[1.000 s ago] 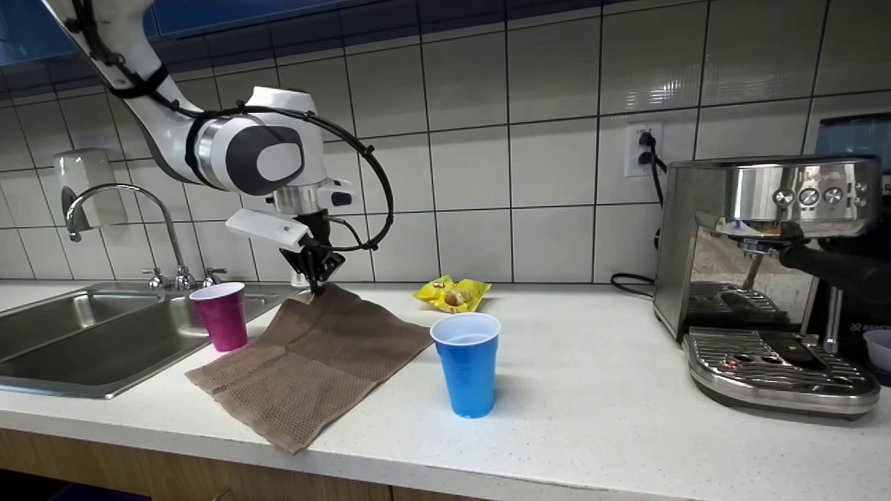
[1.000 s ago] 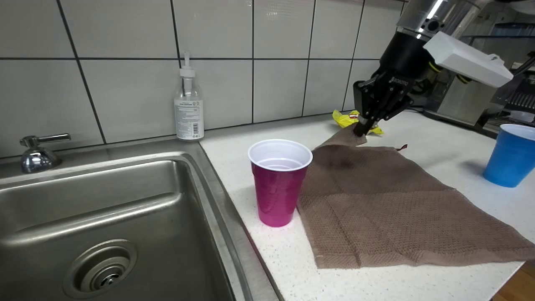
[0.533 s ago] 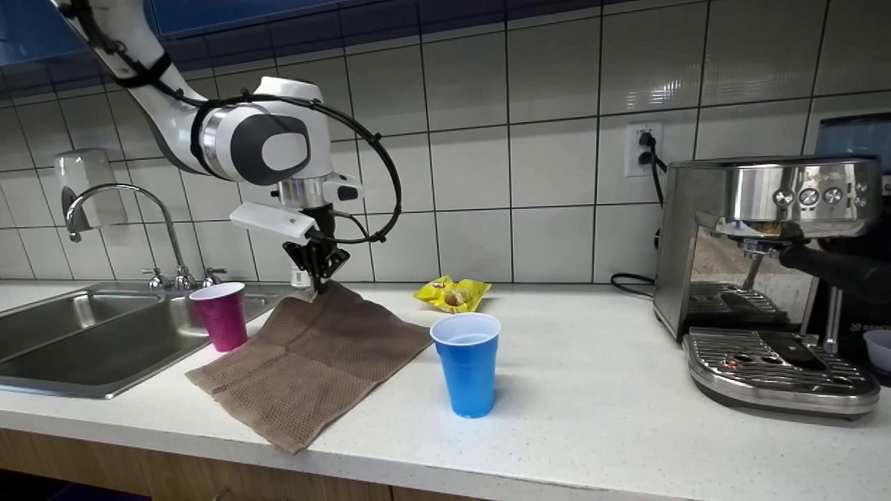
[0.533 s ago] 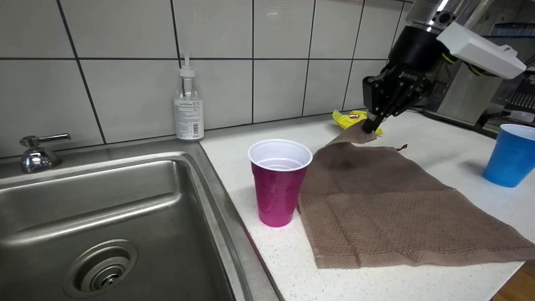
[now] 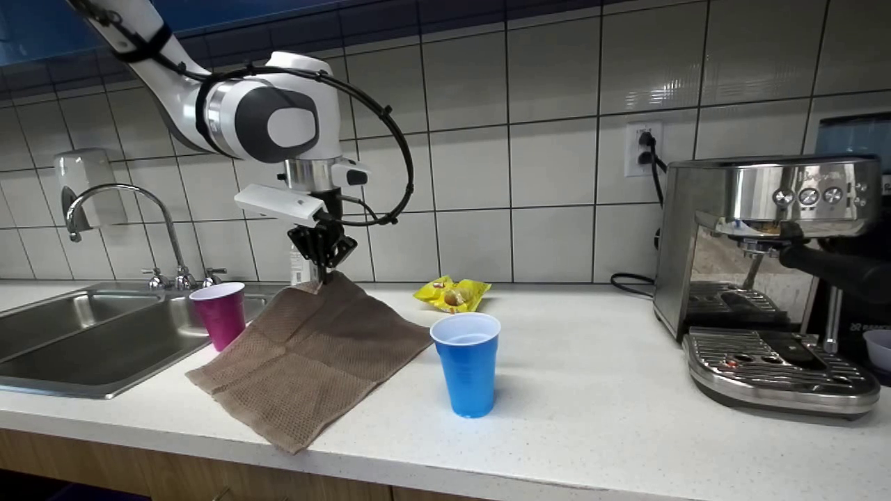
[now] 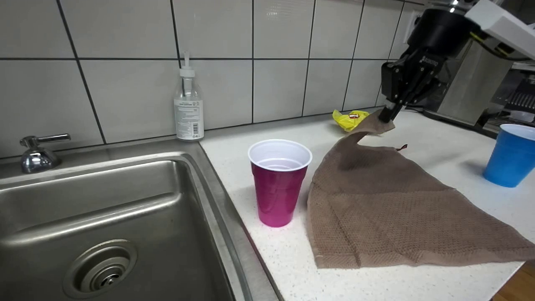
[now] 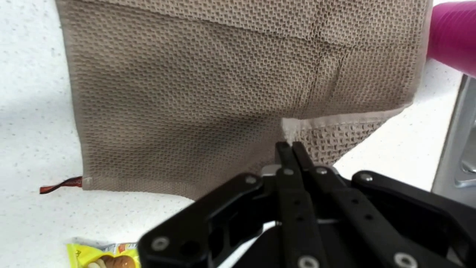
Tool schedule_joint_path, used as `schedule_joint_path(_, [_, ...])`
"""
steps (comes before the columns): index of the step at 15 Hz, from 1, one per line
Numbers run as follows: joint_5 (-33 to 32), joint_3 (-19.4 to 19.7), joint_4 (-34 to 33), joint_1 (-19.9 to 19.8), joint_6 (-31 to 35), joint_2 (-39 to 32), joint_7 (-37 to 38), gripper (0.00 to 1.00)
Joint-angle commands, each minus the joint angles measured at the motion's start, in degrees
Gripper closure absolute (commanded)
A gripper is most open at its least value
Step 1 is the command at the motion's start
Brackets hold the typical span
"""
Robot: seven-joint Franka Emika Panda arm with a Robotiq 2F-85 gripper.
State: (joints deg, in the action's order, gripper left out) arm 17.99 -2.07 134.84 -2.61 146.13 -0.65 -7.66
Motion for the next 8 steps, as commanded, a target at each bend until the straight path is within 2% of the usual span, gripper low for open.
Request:
schedule_joint_path(1, [-0.40,1.44,2.22,0.47,-4.12,4.89,-1.70,0.99])
schedule_joint_path(8, [-1.00,2.82,5.05,0.71,-6.49,8.94,-1.57,0.99])
